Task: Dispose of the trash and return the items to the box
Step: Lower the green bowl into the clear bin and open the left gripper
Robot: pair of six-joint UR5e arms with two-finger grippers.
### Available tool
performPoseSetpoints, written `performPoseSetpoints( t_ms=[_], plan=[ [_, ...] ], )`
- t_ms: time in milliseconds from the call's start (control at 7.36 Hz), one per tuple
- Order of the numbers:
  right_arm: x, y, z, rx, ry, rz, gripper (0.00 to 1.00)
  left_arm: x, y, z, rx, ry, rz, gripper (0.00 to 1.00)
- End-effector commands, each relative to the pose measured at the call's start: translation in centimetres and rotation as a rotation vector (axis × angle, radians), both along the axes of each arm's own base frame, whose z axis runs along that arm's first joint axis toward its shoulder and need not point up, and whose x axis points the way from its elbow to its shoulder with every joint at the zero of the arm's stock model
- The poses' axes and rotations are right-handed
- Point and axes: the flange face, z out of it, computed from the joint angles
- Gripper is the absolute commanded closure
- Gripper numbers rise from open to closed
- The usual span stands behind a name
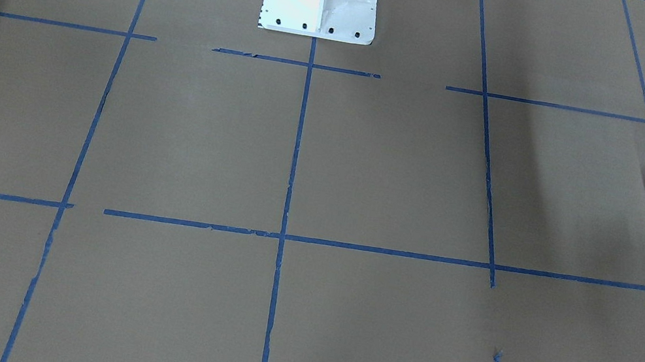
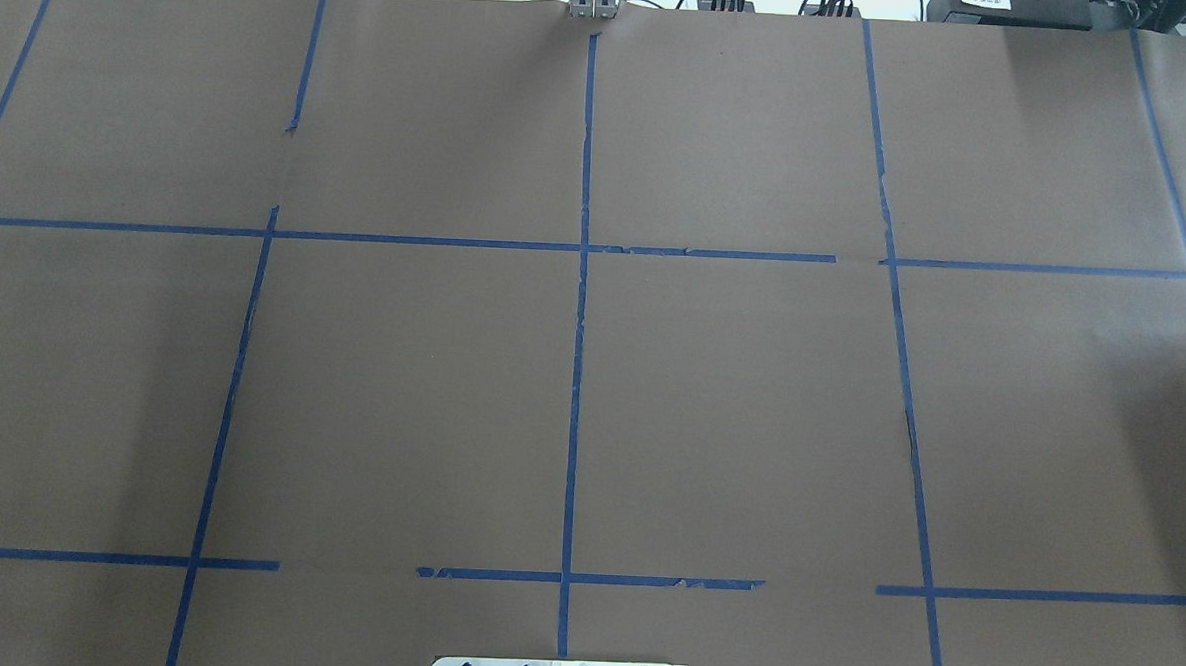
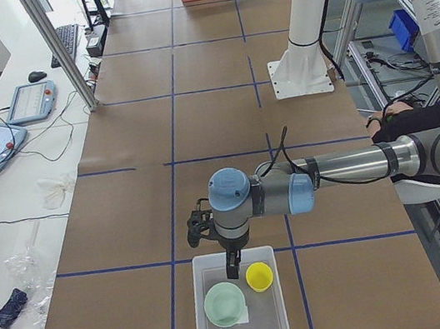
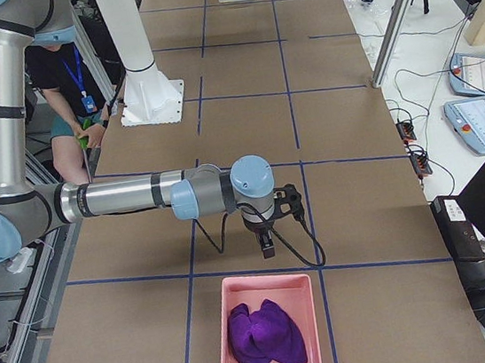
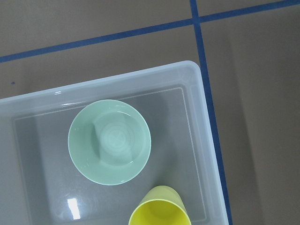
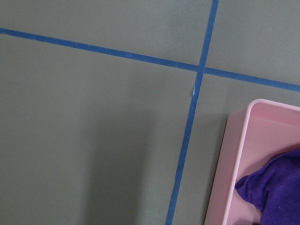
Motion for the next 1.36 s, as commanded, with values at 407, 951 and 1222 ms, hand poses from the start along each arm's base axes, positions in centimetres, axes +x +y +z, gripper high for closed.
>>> performPoseSetpoints(
  t_ms=[407, 951, 1222],
  plan=[
    [-1.3, 0.0, 0.8, -0.017, 0.005, -0.032, 0.0, 0.1, -0.2, -0.7, 0.014, 0.025, 0.002, 0.0],
    [-1.3, 0.2, 2.9, -0.044, 0.013, -0.036, 0.0, 0.7, 0.6, -0.5, -0.007, 0.107, 0.002, 0.0],
    [-1.3, 0.2, 3.0, -0.045, 0.013, -0.036, 0.0, 0.7, 0.6, -0.5, -0.007, 0.107, 0.002, 0.0]
  ],
)
